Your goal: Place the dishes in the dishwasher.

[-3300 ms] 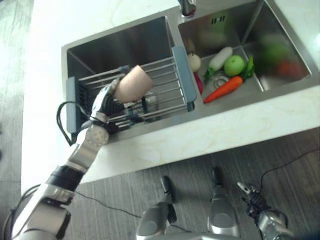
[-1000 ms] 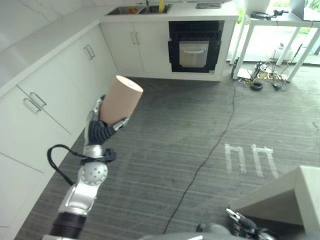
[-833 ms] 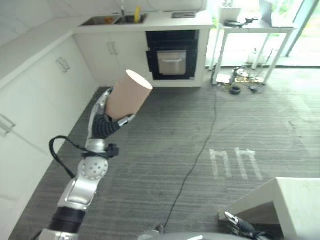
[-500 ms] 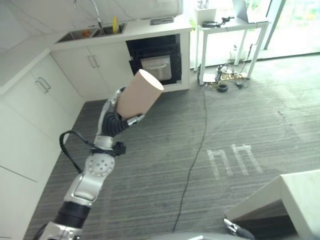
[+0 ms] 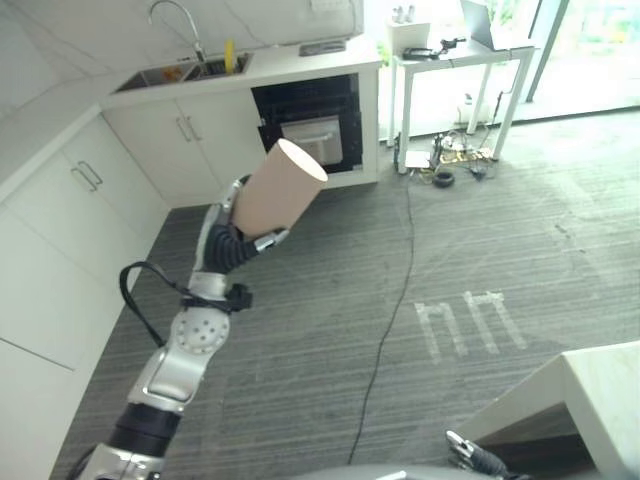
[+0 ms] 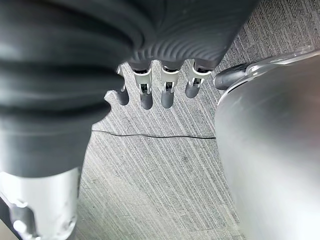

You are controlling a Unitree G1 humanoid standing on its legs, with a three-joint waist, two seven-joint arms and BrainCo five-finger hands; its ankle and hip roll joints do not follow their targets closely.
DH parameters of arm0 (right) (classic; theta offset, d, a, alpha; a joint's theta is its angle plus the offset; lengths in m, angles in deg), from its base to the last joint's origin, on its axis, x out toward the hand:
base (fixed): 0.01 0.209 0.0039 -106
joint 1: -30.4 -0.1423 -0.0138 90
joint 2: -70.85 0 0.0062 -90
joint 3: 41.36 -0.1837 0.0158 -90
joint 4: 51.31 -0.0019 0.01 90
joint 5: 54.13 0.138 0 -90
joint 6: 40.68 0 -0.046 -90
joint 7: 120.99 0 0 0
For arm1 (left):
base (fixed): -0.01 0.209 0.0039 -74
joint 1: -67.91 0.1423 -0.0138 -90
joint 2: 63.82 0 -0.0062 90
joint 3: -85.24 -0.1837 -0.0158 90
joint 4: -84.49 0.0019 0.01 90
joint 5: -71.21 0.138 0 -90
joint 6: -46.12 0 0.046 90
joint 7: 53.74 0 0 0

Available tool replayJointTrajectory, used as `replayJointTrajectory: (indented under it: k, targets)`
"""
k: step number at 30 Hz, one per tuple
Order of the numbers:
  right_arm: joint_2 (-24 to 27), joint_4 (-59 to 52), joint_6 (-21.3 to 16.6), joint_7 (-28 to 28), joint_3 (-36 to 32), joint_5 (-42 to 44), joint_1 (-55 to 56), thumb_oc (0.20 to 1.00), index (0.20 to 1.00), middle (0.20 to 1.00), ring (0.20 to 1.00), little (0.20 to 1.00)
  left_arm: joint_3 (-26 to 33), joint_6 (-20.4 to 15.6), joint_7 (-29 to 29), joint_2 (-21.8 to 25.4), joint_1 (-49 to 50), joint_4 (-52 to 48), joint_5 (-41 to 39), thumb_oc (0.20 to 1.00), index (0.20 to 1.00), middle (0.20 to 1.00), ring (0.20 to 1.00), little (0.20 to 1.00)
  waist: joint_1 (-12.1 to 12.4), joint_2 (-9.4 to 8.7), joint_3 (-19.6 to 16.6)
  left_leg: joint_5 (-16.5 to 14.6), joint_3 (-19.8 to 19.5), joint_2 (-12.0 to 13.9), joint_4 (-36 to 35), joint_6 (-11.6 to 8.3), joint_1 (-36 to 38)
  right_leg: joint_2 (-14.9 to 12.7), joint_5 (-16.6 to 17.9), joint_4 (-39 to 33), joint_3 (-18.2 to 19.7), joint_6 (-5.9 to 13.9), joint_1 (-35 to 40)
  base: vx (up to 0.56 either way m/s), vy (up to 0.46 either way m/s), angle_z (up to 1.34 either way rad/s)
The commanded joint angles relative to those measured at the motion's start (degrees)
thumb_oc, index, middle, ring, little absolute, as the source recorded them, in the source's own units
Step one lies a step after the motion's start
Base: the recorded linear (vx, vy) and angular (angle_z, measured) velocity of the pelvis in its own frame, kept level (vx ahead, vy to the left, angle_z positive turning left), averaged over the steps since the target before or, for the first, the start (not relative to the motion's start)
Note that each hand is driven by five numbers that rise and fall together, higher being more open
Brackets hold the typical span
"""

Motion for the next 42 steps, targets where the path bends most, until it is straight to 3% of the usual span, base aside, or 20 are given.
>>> replayJointTrajectory:
  k: [1,7,14,15,19,28,36,40,42]
  targets:
    - [-0.6,2.0,-0.4,0.8,-1.1,-1.4,0.1,1.000,1.000,1.000,1.000,1.000,3.8,-0.7,3.4,0.2,-3.5,-0.7,0.3,0.200,0.200,0.200,0.200,0.200,0.5,-2.22,-1.3,-5.9,1.6,2.5,3.6,0.49,-0.9,-4.0,4.1,0.2,-5.1,5.07,-2.8,-0.03,0.037,0.21]
    - [-0.7,0.9,-1.0,1.5,0.0,-1.6,-0.3,1.000,1.000,1.000,1.000,1.000,5.7,0.3,4.9,-0.5,-1.2,-0.8,0.0,0.200,0.200,0.200,0.200,0.200,2.0,-2.55,-1.1,-5.3,1.1,2.5,2.9,0.23,-1.1,-4.4,4.1,0.1,-7.0,5.14,-2.4,-0.03,0.026,0.19]
    - [-0.8,0.2,-0.8,1.5,0.6,-1.6,-0.8,1.000,1.000,1.000,1.000,1.000,6.7,-1.3,4.9,-0.5,0.2,-0.4,-0.2,0.200,0.200,0.200,0.200,0.200,2.9,-2.67,-1.1,-4.7,0.1,2.5,2.2,-0.03,-1.3,-4.4,4.3,-0.2,-7.5,5.26,-2.3,-0.01,0.004,0.03]
    - [-1.3,7.5,-0.5,-1.9,1.9,-3.5,-2.2,1.000,1.000,1.000,1.000,1.000,-3.7,2.5,-3.1,-2.6,-11.5,5.8,-4.4,0.200,0.200,0.200,0.200,0.200,-2.4,-1.56,-0.4,-5.8,3.6,1.7,3.1,1.93,0.5,-1.4,4.6,0.1,-0.8,4.06,-2.5,-0.01,-0.008,0.04]
    - [-1.0,6.8,-1.9,-0.4,2.0,-5.0,-2.5,1.000,1.000,1.000,1.000,1.000,-3.6,3.2,-3.6,-2.3,-11.8,5.5,-4.4,0.200,0.200,0.200,0.200,0.200,-2.6,-1.62,-0.6,-5.8,3.8,1.7,3.2,1.90,0.6,-1.4,4.5,0.1,-0.5,4.12,-2.4,0.00,-0.007,0.01]
    - [-1.6,7.0,0.3,-4.2,2.2,-6.0,-3.4,1.000,1.000,1.000,1.000,1.000,-4.3,4.2,-3.1,-2.4,-11.7,5.3,-4.3,0.200,0.200,0.200,0.200,0.200,-2.3,-1.45,-1.1,-6.0,3.8,1.9,3.1,1.82,1.2,-1.0,4.0,0.3,-0.6,3.97,-2.0,0.01,-0.003,-0.07]
    - [-1.8,7.8,1.8,-4.4,2.5,-8.0,-2.9,1.000,1.000,1.000,1.000,1.000,-4.2,4.2,-3.0,-2.0,-10.9,4.8,-4.0,0.200,0.200,0.200,0.200,0.200,-2.2,-1.40,-1.0,-6.1,3.3,2.1,3.5,1.82,1.0,-0.5,3.1,1.2,-0.3,3.54,-2.1,0.02,-0.025,0.01]
    - [-1.9,7.6,1.8,-3.4,3.1,-8.6,-3.1,1.000,1.000,1.000,1.000,1.000,-3.6,4.8,-1.7,-1.7,-10.3,4.2,-3.2,0.200,0.200,0.200,0.200,0.200,-1.7,-1.62,-0.8,-7.1,2.6,2.3,6.2,1.70,0.3,0.2,2.2,1.9,-0.5,2.63,-2.1,0.05,-0.101,0.07]
    - [-1.5,7.4,2.0,-2.4,3.5,-9.6,-3.3,1.000,1.000,1.000,1.000,1.000,-2.5,5.0,-0.6,-1.2,-9.4,4.0,-3.7,0.200,0.200,0.200,0.200,0.200,-1.1,-2.30,-0.3,-8.9,2.3,2.1,12.5,1.53,-1.9,0.4,1.9,2.3,-0.3,1.70,-2.2,0.06,-0.141,0.14]
